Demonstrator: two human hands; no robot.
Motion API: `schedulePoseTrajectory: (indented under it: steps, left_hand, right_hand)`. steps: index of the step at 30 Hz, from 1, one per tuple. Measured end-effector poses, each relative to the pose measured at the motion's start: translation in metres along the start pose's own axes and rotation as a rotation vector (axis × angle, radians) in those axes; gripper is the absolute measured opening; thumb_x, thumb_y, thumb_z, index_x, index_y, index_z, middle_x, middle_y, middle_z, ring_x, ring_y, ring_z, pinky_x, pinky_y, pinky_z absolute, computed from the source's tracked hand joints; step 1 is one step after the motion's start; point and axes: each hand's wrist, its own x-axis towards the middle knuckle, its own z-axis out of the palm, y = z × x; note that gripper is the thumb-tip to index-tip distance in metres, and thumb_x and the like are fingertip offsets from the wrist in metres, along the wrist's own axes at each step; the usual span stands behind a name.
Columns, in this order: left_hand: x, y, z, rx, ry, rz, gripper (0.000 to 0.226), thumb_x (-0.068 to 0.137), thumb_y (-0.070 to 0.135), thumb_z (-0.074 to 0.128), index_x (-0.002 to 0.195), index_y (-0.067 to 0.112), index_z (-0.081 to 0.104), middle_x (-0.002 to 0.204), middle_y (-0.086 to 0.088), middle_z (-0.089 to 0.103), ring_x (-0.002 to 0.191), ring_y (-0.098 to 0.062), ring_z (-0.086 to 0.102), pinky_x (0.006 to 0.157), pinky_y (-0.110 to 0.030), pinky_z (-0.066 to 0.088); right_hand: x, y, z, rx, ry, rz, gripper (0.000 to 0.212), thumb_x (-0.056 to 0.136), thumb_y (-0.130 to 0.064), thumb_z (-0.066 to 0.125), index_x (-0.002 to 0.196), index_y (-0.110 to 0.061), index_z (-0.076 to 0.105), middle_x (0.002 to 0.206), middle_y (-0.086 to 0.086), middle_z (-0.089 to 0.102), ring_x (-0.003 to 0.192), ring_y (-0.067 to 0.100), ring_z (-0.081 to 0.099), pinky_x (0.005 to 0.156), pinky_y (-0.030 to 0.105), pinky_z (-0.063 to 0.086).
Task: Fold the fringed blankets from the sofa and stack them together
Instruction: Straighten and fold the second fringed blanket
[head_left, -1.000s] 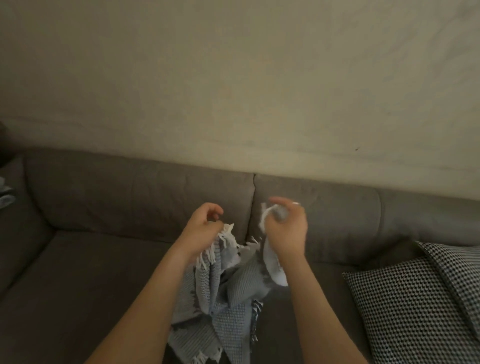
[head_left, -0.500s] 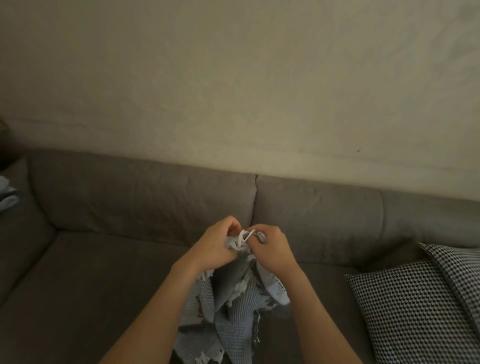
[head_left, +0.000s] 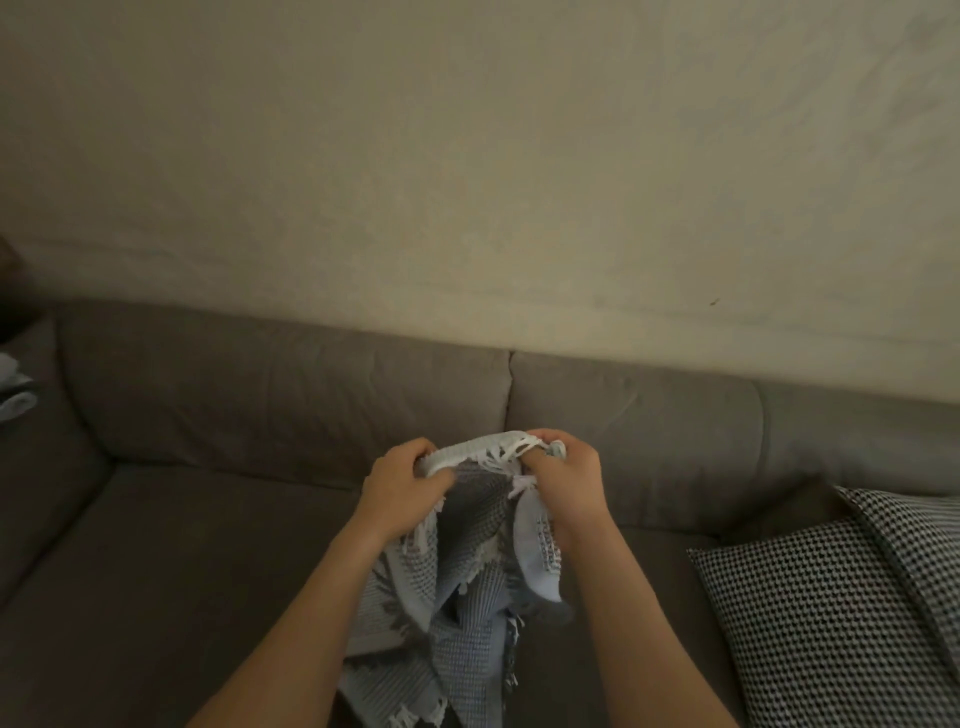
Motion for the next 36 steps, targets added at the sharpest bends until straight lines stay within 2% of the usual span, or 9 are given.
schedulePoseTrajectory:
  steps: [7, 11, 15, 19, 22, 25, 29, 33, 36]
  left_hand:
    - [0.002, 0.009, -0.002, 0.045, 0.017, 0.273, 0.022, 0.102, 0.019, 0.053, 0.106, 0.032, 0.07, 0.089, 0.009, 0.071, 0.078, -0.011, 0.068, 0.069, -0.037, 0.055]
    - [0.002, 0.006, -0.001, 0.271, 0.231, 0.124, 0.02, 0.1, 0.024, 0.052, 0.092, 0.027, 0.07, 0.08, 0.012, 0.068, 0.073, -0.011, 0.065, 0.066, -0.041, 0.057]
    - [-0.002, 0.002, -0.003, 0.007, 0.31, -0.077, 0.03, 0.097, 0.016, 0.053, 0.095, 0.025, 0.082, 0.085, 0.012, 0.076, 0.082, -0.016, 0.07, 0.074, -0.035, 0.056]
    - [0.004, 0.009, -0.003, -0.542, 0.086, -0.314, 0.032, 0.098, 0.014, 0.051, 0.095, 0.016, 0.083, 0.088, 0.001, 0.081, 0.091, -0.023, 0.074, 0.08, -0.035, 0.054]
    - [0.001, 0.013, -0.001, -0.619, -0.165, -0.31, 0.027, 0.102, 0.03, 0.062, 0.095, 0.014, 0.082, 0.092, -0.006, 0.082, 0.09, -0.022, 0.077, 0.085, -0.037, 0.054]
    - [-0.001, 0.01, 0.009, -0.473, 0.272, -0.147, 0.038, 0.106, 0.029, 0.059, 0.072, 0.016, 0.069, 0.075, 0.001, 0.072, 0.071, -0.014, 0.067, 0.07, -0.034, 0.048]
    - [0.011, 0.012, 0.011, -0.618, 0.764, -0.286, 0.042, 0.113, 0.033, 0.038, 0.112, 0.003, 0.067, 0.111, -0.013, 0.07, 0.109, -0.034, 0.066, 0.097, -0.043, 0.051]
    - [0.001, 0.032, 0.029, -0.551, 0.423, -0.133, 0.017, 0.108, 0.018, 0.052, 0.12, 0.012, 0.061, 0.107, 0.002, 0.064, 0.106, -0.021, 0.065, 0.074, -0.013, 0.048]
    - [-0.004, 0.025, 0.041, -0.406, -0.054, 0.034, 0.037, 0.104, 0.022, 0.059, 0.134, 0.044, 0.059, 0.134, 0.015, 0.061, 0.12, 0.001, 0.058, 0.1, -0.023, 0.05]
  right_hand:
    - [0.005, 0.002, -0.003, 0.152, 0.149, 0.161, 0.01, 0.091, -0.009, 0.07, 0.089, -0.002, 0.076, 0.073, 0.014, 0.065, 0.071, 0.025, 0.057, 0.059, 0.034, 0.05]
    - [0.003, 0.003, -0.007, 0.156, 0.053, 0.21, 0.01, 0.086, -0.008, 0.071, 0.084, -0.004, 0.08, 0.084, 0.013, 0.077, 0.083, 0.029, 0.072, 0.073, 0.039, 0.059]
    - [0.008, 0.007, -0.01, 0.181, 0.071, 0.274, 0.023, 0.076, -0.009, 0.069, 0.086, 0.012, 0.064, 0.08, 0.014, 0.067, 0.076, 0.028, 0.064, 0.067, 0.04, 0.053]
    - [0.013, 0.01, -0.015, 0.193, 0.039, 0.313, 0.006, 0.08, -0.006, 0.069, 0.082, -0.001, 0.072, 0.08, 0.022, 0.069, 0.074, 0.03, 0.067, 0.067, 0.042, 0.055]
    - [0.014, 0.01, -0.017, 0.118, -0.063, 0.258, 0.028, 0.083, -0.001, 0.07, 0.108, -0.01, 0.077, 0.1, 0.023, 0.075, 0.096, 0.034, 0.074, 0.08, 0.047, 0.062]
    - [0.014, 0.014, -0.017, 0.038, 0.05, 0.258, 0.043, 0.091, 0.0, 0.061, 0.131, -0.015, 0.058, 0.116, 0.012, 0.065, 0.099, 0.022, 0.067, 0.075, 0.034, 0.056]
    - [0.008, 0.012, -0.017, 0.078, 0.203, 0.238, 0.039, 0.101, -0.006, 0.048, 0.14, -0.013, 0.046, 0.121, 0.01, 0.06, 0.095, 0.02, 0.065, 0.077, 0.036, 0.057]
    - [-0.01, 0.004, -0.01, -0.049, 0.017, 0.049, 0.044, 0.102, 0.0, 0.042, 0.14, -0.02, 0.042, 0.1, 0.005, 0.066, 0.072, 0.013, 0.063, 0.063, 0.025, 0.054]
    - [-0.015, 0.001, -0.006, -0.055, -0.202, -0.074, 0.051, 0.1, 0.005, 0.043, 0.142, -0.022, 0.04, 0.087, 0.012, 0.075, 0.077, 0.019, 0.068, 0.069, 0.033, 0.059]
